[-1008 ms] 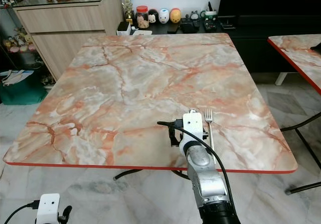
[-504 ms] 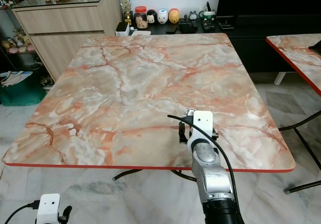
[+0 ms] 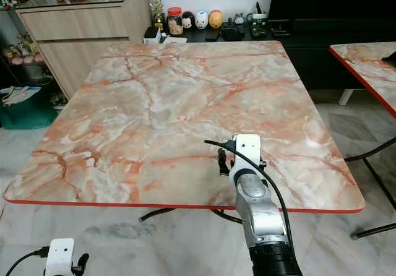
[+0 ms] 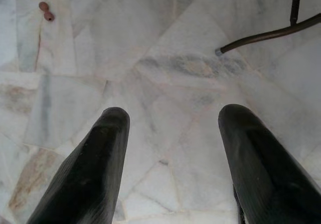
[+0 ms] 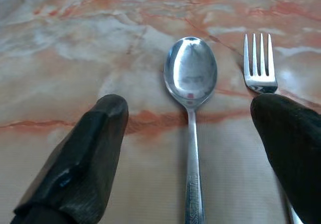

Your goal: Setting the table

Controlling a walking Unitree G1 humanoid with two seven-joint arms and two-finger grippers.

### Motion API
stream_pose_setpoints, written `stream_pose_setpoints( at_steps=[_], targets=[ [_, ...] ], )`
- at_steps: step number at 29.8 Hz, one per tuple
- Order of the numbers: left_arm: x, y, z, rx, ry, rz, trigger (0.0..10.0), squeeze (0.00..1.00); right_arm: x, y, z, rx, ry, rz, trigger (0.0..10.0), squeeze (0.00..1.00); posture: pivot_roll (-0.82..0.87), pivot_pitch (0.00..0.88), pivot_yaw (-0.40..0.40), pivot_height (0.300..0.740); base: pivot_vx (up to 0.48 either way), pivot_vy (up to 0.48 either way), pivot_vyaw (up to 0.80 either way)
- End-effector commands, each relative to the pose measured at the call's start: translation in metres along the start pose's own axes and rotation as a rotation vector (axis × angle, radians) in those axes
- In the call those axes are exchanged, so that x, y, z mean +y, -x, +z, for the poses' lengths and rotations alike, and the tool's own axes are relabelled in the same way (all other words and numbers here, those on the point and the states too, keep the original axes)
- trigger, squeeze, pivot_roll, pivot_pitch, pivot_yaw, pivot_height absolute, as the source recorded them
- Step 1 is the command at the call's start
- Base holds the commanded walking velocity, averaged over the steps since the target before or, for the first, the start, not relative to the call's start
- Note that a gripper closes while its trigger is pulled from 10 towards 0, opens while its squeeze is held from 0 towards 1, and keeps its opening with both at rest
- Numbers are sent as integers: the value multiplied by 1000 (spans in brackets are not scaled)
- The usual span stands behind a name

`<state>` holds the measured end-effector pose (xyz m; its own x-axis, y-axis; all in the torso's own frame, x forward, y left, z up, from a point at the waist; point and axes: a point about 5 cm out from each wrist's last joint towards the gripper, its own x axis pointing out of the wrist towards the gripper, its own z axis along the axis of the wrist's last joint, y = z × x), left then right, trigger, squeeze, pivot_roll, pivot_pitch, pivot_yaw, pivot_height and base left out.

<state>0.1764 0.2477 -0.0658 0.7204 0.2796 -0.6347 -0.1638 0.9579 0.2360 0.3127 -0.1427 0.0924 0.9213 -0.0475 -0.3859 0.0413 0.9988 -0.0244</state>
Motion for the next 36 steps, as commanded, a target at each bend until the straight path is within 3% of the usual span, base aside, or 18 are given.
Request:
stream_pose_setpoints(
  at_steps=[1,2,3,32,33,36],
  targets=[
    [1,2,-6,28,2,10,10000,0,1,-1,-2,20,10,-2,4510,0,-66,0,40,732,0,0,0],
    [2,2,-7,29,2,11,10000,0,1,-1,-3,24,11,-5,4510,0,-65,0,40,732,0,0,0],
    [2,2,-7,30,2,11,10000,0,0,-1,-3,26,12,-7,10000,0,-65,0,40,732,0,0,0],
    [1,1,-6,32,6,17,10000,0,0,-18,-7,94,22,23,10000,0,-59,0,36,732,0,0,0],
    [1,1,-6,32,7,17,10000,0,-1,-19,-7,94,23,23,0,0,-60,0,36,732,0,0,0],
    [0,1,-5,32,7,16,10000,0,-1,-20,-8,97,24,21,0,0,-60,0,37,732,0,0,0]
  ],
)
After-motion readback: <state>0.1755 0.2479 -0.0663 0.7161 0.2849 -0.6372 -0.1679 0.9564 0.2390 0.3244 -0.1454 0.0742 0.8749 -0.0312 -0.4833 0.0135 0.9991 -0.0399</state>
